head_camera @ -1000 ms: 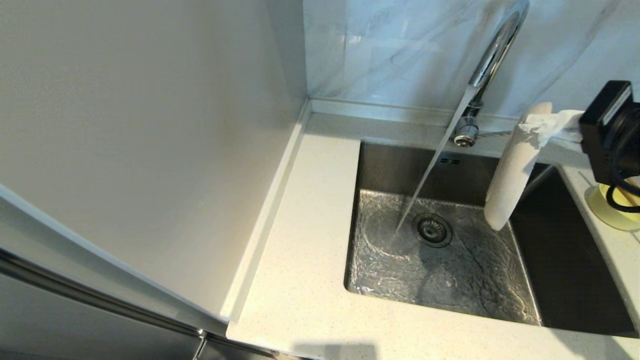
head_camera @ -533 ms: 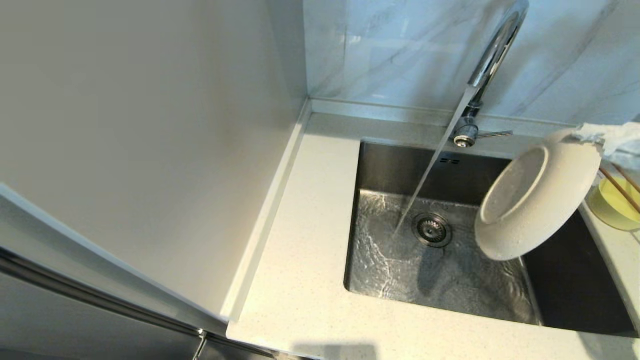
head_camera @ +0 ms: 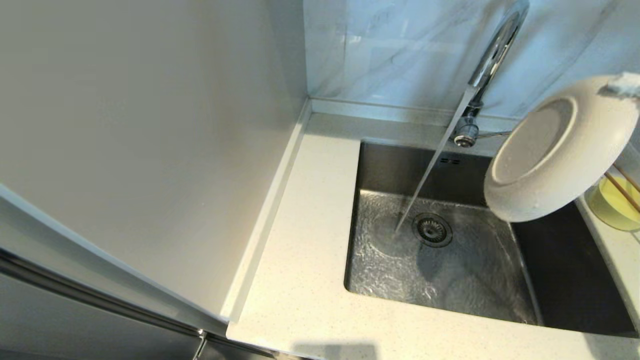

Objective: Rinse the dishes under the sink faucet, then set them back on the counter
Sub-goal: Place the plate on the table

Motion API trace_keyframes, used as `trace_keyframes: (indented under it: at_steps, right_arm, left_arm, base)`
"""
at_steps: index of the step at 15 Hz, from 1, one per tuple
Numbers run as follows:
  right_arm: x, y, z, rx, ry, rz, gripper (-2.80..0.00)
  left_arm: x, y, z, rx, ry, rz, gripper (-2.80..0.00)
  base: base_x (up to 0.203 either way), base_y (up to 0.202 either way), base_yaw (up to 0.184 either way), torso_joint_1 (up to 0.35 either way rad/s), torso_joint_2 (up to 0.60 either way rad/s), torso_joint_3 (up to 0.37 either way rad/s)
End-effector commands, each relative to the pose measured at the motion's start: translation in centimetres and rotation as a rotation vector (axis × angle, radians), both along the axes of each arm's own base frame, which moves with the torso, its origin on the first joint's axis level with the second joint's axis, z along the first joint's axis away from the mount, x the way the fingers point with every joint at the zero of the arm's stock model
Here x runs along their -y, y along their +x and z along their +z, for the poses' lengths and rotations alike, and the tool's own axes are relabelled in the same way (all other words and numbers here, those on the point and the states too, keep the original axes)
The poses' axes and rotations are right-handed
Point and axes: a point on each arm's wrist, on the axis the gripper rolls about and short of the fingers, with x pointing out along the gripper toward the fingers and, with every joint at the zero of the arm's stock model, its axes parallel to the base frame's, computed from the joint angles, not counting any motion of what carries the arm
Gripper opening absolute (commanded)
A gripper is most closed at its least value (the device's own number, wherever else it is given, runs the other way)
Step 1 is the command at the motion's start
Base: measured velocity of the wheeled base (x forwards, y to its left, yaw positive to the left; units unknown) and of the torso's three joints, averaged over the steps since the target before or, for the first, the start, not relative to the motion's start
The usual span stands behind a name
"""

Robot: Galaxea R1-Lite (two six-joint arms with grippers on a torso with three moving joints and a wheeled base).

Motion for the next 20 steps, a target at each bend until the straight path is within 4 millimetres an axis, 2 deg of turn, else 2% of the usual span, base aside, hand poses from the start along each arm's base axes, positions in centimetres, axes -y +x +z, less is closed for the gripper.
trace_keyframes:
  at_steps: [1, 3, 5, 9, 14, 18, 20]
  right_arm:
    - [0.0, -1.7, 2.0, 0.012, -0.079, -0.055, -2.8]
    - [0.1, -2.9, 1.6, -0.07, -0.242, -0.2, -2.8]
    - [-0.2, -5.1, 0.7, -0.12, -0.468, -0.284, -2.8]
    - [-0.7, -9.0, -1.4, -0.161, -0.806, -0.252, -2.8]
    - [-1.0, -12.1, -7.8, -0.224, -1.171, -0.164, -2.8]
    - [-0.9, -12.9, -12.6, -0.365, -1.263, -0.117, -2.8]
    - [-0.8, -12.9, -13.8, -0.372, -1.288, -0.185, -2.8]
  left_arm:
    - [0.0, 0.0, 0.0, 0.0, 0.0, 0.001, -2.8]
    - [0.0, 0.0, 0.0, 0.0, 0.0, 0.001, -2.8]
    - [0.0, 0.0, 0.0, 0.0, 0.0, 0.0, -2.8]
    - [0.0, 0.0, 0.0, 0.0, 0.0, 0.001, -2.8]
    - [0.0, 0.0, 0.0, 0.0, 0.0, 0.001, -2.8]
    - [0.0, 0.0, 0.0, 0.0, 0.0, 0.0, -2.8]
    - [0.0, 0.0, 0.0, 0.0, 0.0, 0.001, -2.8]
  base:
    - [0.0, 0.0, 0.0, 0.0, 0.0, 0.0]
    - [0.0, 0.0, 0.0, 0.0, 0.0, 0.0]
    - [0.0, 0.0, 0.0, 0.0, 0.0, 0.0]
    - [0.0, 0.0, 0.0, 0.0, 0.0, 0.0]
    - [0.0, 0.0, 0.0, 0.0, 0.0, 0.0]
    - [0.0, 0.0, 0.0, 0.0, 0.0, 0.0]
    - [0.0, 0.0, 0.0, 0.0, 0.0, 0.0]
